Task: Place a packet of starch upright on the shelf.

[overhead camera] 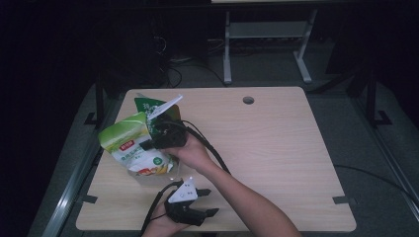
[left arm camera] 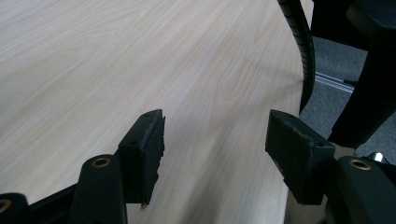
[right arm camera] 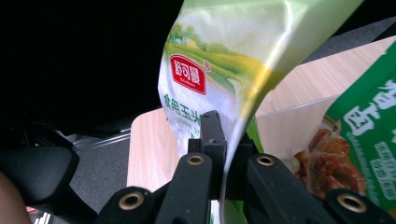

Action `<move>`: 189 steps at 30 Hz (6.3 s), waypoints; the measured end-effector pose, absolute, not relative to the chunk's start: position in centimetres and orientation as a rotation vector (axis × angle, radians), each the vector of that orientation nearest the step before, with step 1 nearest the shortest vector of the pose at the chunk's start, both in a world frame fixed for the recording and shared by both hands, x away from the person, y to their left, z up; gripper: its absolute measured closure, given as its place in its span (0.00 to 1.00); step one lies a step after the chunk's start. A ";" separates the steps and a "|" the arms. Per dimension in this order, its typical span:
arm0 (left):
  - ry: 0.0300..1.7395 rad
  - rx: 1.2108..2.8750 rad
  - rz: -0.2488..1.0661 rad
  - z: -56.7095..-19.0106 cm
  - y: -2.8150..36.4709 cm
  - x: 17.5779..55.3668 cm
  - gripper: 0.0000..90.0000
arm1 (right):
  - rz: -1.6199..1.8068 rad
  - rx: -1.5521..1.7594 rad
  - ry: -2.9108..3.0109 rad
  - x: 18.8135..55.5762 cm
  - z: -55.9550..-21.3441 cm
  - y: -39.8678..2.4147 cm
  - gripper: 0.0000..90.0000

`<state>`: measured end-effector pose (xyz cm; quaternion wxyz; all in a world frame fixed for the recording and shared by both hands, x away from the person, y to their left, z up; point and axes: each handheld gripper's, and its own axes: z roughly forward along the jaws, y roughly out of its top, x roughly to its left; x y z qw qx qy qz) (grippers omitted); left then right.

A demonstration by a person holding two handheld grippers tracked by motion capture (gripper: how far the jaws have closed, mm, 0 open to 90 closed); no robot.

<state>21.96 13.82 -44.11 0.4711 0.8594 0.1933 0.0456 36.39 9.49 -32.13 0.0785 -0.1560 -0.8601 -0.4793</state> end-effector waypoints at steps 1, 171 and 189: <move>0.474 2.107 0.111 -44.2 13.8 22.0 0.41 | -1.430 -0.462 -2.578 36.4 -32.3 9.7 0.99; 0.591 2.092 0.191 -43.6 15.6 24.4 0.35 | -1.306 -1.188 -2.526 33.9 -42.8 -19.6 0.32; 0.602 2.091 0.187 -43.7 15.7 24.4 0.35 | -1.302 -1.259 -2.515 31.3 -44.5 -22.4 0.32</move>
